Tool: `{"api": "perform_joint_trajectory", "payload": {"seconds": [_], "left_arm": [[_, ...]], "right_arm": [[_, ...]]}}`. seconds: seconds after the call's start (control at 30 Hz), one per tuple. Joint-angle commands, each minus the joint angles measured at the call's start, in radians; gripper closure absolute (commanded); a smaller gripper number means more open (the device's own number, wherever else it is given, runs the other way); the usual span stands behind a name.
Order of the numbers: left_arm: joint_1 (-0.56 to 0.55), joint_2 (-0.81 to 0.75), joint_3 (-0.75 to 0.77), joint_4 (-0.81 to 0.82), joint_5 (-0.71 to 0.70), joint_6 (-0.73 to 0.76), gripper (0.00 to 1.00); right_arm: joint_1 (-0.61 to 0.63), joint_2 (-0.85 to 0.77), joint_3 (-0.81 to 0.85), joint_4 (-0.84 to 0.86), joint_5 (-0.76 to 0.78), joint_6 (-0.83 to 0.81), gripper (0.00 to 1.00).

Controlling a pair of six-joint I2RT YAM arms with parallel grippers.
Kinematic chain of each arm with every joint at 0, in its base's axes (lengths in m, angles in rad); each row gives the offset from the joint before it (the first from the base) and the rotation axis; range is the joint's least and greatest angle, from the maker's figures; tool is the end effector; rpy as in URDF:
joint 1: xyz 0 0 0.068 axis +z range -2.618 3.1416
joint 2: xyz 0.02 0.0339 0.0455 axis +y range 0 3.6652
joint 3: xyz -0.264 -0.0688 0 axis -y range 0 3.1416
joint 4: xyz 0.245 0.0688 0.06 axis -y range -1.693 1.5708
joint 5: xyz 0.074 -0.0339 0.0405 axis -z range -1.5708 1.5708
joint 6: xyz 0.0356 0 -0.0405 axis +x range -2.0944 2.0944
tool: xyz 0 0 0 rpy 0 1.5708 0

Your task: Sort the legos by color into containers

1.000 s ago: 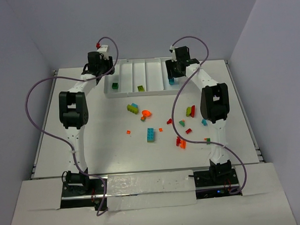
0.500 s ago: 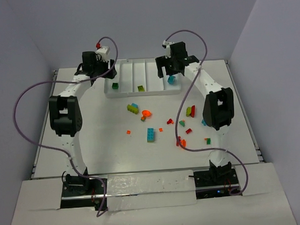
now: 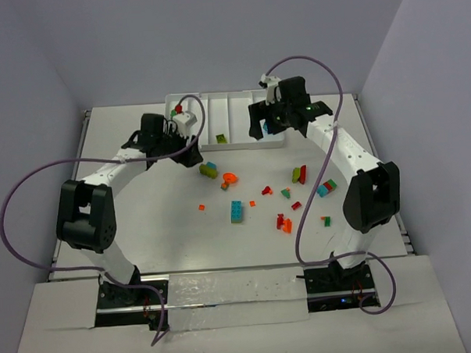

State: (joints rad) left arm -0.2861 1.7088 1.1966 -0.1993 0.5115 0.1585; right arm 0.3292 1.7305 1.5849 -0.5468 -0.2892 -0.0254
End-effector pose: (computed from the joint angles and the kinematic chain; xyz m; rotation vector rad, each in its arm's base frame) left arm 0.3585 -0.1236 0.2386 0.7550 2.1238 -0.6494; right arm 0.3718 0.1377 0.3289 -0.5532 2.2068 0.4881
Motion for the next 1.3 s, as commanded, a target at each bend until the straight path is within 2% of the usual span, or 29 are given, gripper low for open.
{"api": "perform_joint_trajectory", "payload": {"seconds": [0.0, 0.17, 0.3, 0.47, 0.57, 0.7, 1.27], "left_arm": [[0.007, -0.093, -0.075, 0.079, 0.023, -0.106, 0.25], [0.094, -0.160, -0.118, 0.112, 0.124, -0.237, 0.24], [0.128, -0.175, -0.112, 0.079, 0.141, -0.251, 0.24], [0.165, -0.190, -0.122, 0.066, 0.153, -0.251, 0.24], [0.173, -0.201, -0.134, 0.069, 0.156, -0.248, 0.23], [0.176, -0.203, -0.138, 0.071, 0.158, -0.241, 0.23], [0.189, -0.195, -0.157, 0.092, 0.186, -0.269, 0.22]], "right_arm": [[0.075, -0.016, -0.053, 0.014, -0.039, -0.062, 0.11], [0.223, 0.062, -0.069, 0.069, 0.007, -0.089, 0.30], [0.282, 0.193, 0.021, 0.064, 0.037, -0.086, 0.34], [0.316, 0.343, 0.160, 0.026, 0.068, -0.078, 0.29], [0.320, 0.395, 0.214, 0.010, 0.054, -0.071, 0.18], [0.321, 0.457, 0.266, -0.015, 0.050, -0.089, 0.11], [0.332, 0.597, 0.391, -0.059, 0.018, -0.148, 0.10]]}}
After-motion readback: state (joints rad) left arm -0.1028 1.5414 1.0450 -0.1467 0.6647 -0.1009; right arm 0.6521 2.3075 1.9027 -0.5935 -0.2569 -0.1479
